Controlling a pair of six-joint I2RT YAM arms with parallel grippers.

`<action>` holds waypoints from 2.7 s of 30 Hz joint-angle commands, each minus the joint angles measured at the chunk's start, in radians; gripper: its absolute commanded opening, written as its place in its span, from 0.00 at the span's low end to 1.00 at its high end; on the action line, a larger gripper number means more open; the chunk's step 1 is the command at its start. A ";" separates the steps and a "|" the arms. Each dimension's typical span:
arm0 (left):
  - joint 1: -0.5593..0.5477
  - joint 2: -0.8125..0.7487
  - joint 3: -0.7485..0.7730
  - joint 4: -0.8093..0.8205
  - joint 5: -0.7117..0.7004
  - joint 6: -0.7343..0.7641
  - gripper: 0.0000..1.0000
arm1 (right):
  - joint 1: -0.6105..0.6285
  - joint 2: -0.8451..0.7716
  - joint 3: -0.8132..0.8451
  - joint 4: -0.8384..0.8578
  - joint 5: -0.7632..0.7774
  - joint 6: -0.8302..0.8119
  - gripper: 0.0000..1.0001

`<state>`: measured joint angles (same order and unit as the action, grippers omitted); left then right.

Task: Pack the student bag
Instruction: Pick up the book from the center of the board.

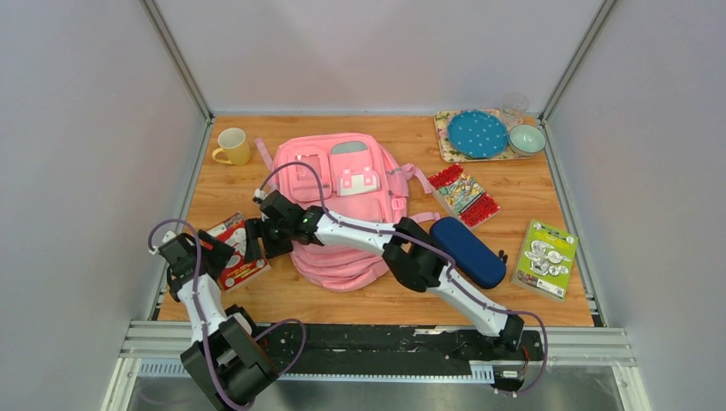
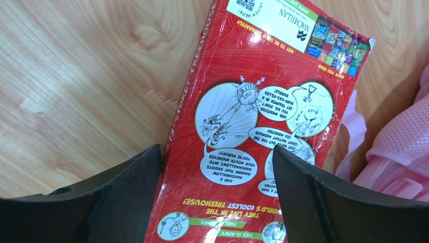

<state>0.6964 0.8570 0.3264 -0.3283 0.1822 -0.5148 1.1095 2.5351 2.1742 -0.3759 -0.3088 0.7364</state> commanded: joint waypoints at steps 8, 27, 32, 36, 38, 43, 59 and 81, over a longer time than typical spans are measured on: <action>0.008 -0.004 -0.056 0.008 0.184 -0.019 0.74 | -0.005 0.019 -0.049 0.080 -0.096 0.072 0.48; 0.006 -0.042 -0.110 0.040 0.292 -0.010 0.47 | -0.031 -0.044 -0.131 0.288 -0.260 0.123 0.36; 0.006 -0.049 -0.107 0.032 0.280 -0.014 0.46 | -0.031 -0.064 -0.139 0.236 -0.205 0.103 0.00; 0.006 -0.085 -0.053 -0.046 0.218 0.012 0.57 | -0.033 -0.104 -0.159 0.201 -0.158 0.072 0.00; 0.008 -0.110 -0.015 -0.072 0.189 0.018 0.60 | -0.033 -0.125 -0.168 0.207 -0.170 0.067 0.00; 0.006 -0.147 0.086 -0.169 0.149 -0.036 0.71 | -0.034 -0.167 -0.208 0.233 -0.225 0.064 0.00; -0.067 -0.067 0.738 -0.526 0.051 -0.050 0.75 | -0.054 -0.504 -0.434 0.321 -0.184 -0.041 0.00; -0.443 -0.117 0.316 0.428 0.860 -0.320 0.84 | -0.255 -1.522 -1.290 0.282 0.142 0.015 0.00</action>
<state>0.3450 0.8268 0.6674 -0.2001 0.9253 -0.7605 0.8642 1.1553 0.9863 -0.1432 -0.2142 0.7048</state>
